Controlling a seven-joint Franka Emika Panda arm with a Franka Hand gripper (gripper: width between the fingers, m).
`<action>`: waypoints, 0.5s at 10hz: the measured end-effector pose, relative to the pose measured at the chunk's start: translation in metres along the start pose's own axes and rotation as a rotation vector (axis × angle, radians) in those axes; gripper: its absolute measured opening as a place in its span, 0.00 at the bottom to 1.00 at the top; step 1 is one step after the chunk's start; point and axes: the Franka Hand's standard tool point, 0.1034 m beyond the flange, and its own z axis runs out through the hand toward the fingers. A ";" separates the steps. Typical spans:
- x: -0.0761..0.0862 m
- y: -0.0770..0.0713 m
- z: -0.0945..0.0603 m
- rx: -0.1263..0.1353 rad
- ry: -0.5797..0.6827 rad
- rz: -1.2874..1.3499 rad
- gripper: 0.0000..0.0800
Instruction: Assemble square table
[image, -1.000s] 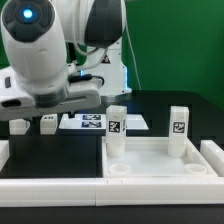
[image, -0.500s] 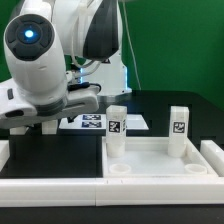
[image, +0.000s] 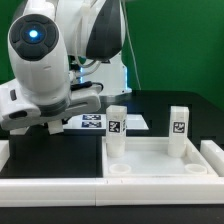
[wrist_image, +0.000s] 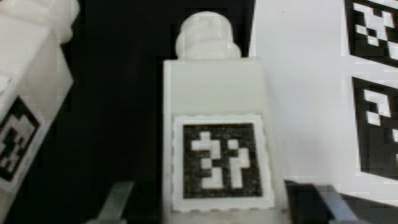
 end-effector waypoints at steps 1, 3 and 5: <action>0.000 0.000 0.000 -0.001 0.000 -0.004 0.36; 0.001 -0.001 0.000 -0.003 -0.001 -0.013 0.36; -0.002 -0.002 -0.007 0.000 -0.014 -0.039 0.36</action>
Offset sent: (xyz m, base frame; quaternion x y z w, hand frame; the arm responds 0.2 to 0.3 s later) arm 0.0000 0.0000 0.0000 0.0000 0.0000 0.0000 1.0000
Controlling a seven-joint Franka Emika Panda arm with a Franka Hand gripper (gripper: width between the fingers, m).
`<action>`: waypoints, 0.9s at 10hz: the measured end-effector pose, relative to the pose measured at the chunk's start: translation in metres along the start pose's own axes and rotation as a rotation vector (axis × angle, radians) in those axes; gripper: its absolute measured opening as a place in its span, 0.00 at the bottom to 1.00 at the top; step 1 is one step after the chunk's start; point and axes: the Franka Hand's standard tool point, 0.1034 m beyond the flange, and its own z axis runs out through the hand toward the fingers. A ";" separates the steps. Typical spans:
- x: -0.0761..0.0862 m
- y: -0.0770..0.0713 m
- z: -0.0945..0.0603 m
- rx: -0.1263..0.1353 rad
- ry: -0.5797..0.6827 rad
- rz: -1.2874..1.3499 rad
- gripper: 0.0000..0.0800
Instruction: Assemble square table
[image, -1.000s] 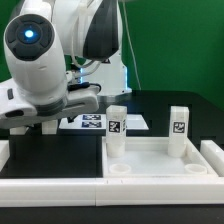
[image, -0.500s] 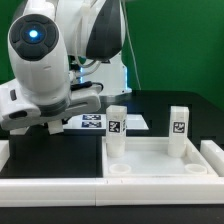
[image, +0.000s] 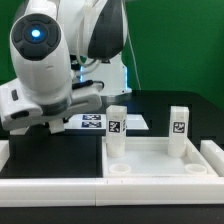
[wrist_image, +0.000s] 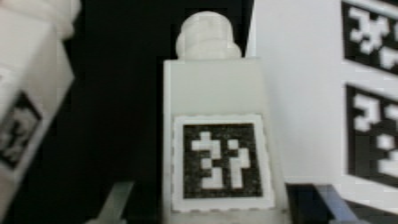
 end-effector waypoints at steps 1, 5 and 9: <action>-0.009 0.000 -0.032 -0.008 0.003 -0.026 0.36; -0.033 -0.005 -0.103 -0.039 0.046 -0.066 0.36; -0.003 -0.013 -0.146 -0.030 0.274 -0.070 0.36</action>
Offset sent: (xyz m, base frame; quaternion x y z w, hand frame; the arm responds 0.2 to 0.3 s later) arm 0.0331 -0.0054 0.1000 -0.0163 -0.0556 0.0083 0.9983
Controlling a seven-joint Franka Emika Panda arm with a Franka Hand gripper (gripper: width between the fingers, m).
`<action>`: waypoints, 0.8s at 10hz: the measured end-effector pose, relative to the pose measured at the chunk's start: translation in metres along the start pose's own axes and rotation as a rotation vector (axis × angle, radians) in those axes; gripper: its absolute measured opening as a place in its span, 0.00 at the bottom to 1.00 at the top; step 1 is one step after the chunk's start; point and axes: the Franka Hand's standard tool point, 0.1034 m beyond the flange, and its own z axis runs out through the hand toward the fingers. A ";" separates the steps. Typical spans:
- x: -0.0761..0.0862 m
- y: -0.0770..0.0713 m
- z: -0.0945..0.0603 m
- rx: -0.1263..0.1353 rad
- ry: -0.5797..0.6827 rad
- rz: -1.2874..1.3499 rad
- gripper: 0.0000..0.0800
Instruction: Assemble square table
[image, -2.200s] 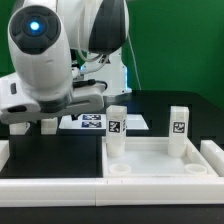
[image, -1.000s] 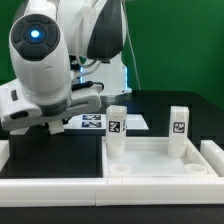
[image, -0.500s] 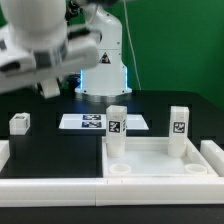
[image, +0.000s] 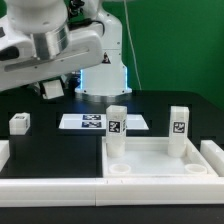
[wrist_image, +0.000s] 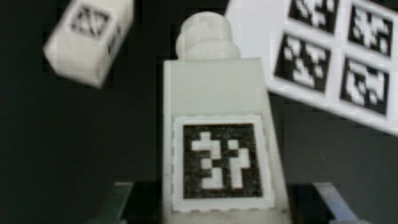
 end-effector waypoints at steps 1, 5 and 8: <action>0.012 0.005 -0.037 -0.028 0.063 -0.004 0.36; 0.024 0.016 -0.069 -0.085 0.257 -0.010 0.36; 0.046 0.011 -0.079 -0.091 0.442 0.030 0.36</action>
Offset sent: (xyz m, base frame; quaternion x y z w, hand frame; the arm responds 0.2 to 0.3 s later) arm 0.0000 0.0000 0.0000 0.0000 0.1938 0.0000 0.9810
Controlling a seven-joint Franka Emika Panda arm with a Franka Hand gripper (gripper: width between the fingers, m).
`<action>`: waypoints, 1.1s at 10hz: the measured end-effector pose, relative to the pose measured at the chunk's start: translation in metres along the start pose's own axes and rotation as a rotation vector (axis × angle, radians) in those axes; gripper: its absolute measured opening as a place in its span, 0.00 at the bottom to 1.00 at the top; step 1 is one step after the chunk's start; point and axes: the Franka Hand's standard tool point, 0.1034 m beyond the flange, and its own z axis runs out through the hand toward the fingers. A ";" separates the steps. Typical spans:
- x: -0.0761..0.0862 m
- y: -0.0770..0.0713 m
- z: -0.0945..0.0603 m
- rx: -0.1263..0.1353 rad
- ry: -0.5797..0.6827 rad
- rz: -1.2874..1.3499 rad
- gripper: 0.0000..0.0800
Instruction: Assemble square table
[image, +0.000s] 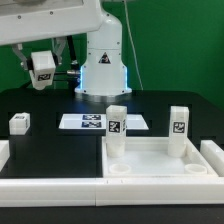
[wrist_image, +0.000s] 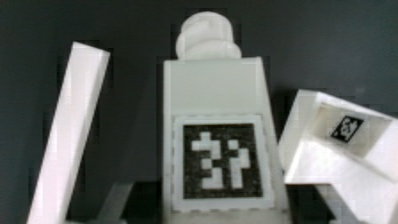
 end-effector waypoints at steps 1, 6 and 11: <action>0.021 -0.013 -0.003 -0.002 0.063 0.039 0.36; 0.071 -0.103 0.035 -0.091 0.355 0.138 0.36; 0.046 -0.082 0.037 -0.269 0.623 0.107 0.36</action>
Offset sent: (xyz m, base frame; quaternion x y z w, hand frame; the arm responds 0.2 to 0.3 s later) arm 0.0246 0.1000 -0.0087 -0.0083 0.1283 0.1009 0.9866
